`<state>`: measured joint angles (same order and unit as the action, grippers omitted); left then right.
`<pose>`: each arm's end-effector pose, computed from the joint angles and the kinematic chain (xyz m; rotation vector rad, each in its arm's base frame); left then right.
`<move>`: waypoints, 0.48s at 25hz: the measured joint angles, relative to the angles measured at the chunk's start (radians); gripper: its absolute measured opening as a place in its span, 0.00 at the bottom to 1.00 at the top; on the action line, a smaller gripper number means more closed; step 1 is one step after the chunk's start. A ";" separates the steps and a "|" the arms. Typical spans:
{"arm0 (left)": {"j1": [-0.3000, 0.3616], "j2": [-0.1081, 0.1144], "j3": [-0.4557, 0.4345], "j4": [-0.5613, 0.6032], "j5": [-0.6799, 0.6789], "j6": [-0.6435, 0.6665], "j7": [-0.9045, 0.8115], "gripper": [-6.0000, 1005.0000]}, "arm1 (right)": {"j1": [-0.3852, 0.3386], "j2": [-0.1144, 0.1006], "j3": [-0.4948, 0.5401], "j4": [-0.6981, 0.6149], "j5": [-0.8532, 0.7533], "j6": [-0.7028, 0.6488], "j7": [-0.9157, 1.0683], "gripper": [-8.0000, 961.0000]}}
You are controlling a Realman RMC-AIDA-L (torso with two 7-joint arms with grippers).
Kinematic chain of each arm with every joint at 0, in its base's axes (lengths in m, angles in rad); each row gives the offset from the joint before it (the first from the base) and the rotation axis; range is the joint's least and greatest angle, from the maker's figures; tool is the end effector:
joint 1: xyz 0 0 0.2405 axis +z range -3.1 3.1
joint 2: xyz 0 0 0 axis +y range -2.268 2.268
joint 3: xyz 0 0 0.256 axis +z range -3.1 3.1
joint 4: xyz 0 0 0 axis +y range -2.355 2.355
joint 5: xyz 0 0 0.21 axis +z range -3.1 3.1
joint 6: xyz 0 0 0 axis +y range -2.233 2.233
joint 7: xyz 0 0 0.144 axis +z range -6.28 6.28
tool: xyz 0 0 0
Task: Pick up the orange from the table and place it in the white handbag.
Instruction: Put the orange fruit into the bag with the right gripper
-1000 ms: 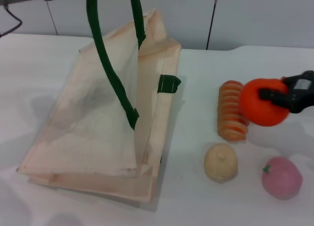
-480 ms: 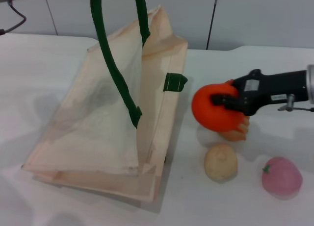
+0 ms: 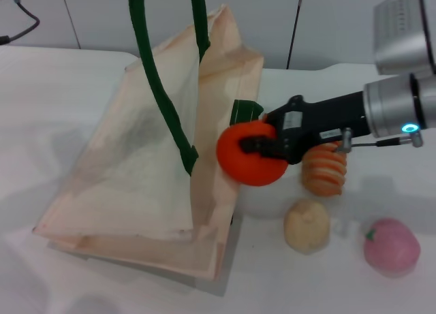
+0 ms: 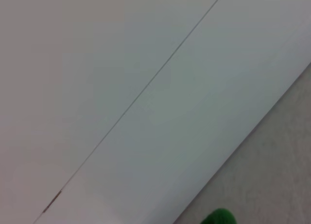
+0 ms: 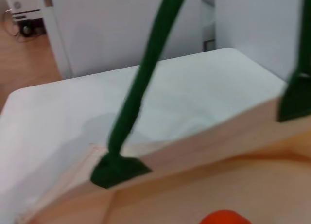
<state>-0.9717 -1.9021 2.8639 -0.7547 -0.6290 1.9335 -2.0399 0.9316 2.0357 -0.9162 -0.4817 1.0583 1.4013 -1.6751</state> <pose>-0.1910 0.4004 0.1427 -2.4441 -1.2000 -1.1988 0.1555 0.3978 -0.0440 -3.0343 0.2971 0.3795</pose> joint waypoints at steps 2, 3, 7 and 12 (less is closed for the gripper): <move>-0.003 0.000 0.000 0.000 0.000 0.000 0.000 0.13 | 0.010 0.000 -0.051 0.012 0.050 -0.009 -0.010 0.19; -0.005 0.000 0.000 0.000 0.000 0.000 0.000 0.13 | 0.015 0.000 -0.074 0.018 0.077 -0.015 -0.013 0.19; -0.013 0.000 0.000 0.000 0.000 -0.001 -0.001 0.13 | 0.039 0.000 -0.162 0.039 0.154 -0.056 -0.017 0.19; -0.016 0.000 0.000 0.002 0.000 -0.002 -0.002 0.12 | 0.074 0.006 -0.276 0.063 0.237 -0.112 -0.018 0.19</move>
<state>-0.9876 -1.9021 2.8639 -0.7532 -0.6289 1.9312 -2.0423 1.0053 2.0413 -1.1921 -0.4189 1.2956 1.2894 -1.6931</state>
